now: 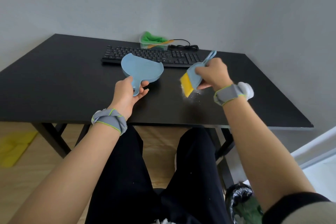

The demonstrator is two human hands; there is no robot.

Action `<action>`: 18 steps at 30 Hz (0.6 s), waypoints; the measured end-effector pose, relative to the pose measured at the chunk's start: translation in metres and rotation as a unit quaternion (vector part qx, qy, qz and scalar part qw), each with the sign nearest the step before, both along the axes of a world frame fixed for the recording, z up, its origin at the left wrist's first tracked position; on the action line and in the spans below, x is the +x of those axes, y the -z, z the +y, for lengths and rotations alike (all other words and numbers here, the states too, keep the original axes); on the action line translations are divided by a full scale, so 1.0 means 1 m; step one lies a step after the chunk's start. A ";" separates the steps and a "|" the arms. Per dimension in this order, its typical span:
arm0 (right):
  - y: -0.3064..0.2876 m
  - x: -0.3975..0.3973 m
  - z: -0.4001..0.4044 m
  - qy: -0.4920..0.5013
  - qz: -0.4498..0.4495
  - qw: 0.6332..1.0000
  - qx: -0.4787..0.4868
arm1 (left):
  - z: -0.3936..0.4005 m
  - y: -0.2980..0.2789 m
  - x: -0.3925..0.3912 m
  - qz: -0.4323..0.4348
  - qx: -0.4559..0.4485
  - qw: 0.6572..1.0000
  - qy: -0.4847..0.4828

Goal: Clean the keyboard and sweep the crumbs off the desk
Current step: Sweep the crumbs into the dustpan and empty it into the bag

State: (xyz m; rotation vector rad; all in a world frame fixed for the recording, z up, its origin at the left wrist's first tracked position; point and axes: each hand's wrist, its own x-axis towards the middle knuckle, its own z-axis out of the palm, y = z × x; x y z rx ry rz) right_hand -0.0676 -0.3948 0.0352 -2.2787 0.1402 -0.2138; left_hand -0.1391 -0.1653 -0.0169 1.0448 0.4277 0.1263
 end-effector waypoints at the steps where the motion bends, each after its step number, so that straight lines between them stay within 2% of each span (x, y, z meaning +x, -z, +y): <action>1: -0.005 0.003 -0.010 0.007 -0.010 0.999 0.035 | 0.000 0.001 -0.001 -0.002 -0.001 1.000 0.000; 3: -0.014 0.011 -0.022 0.014 -0.047 0.998 0.035 | 0.000 0.001 -0.001 -0.002 0.000 1.000 0.000; 6: -0.018 0.020 -0.019 0.000 -0.093 0.989 -0.111 | 0.000 0.000 -0.003 -0.001 0.006 1.000 0.002; 10: -0.002 0.017 -0.003 -0.111 -0.012 0.968 -0.225 | 0.001 -0.001 -0.006 0.002 0.022 1.000 0.009; 13: -0.012 0.000 -0.008 -0.186 0.007 0.934 -0.305 | 0.002 -0.002 -0.008 0.005 0.031 0.999 0.018; 15: -0.028 -0.006 -0.016 -0.216 0.003 0.928 -0.302 | 0.002 -0.004 -0.009 0.003 0.039 0.999 0.023; 18: -0.033 0.000 -0.022 -0.201 -0.038 0.944 -0.259 | -0.002 -0.006 -0.016 0.007 0.047 0.998 0.031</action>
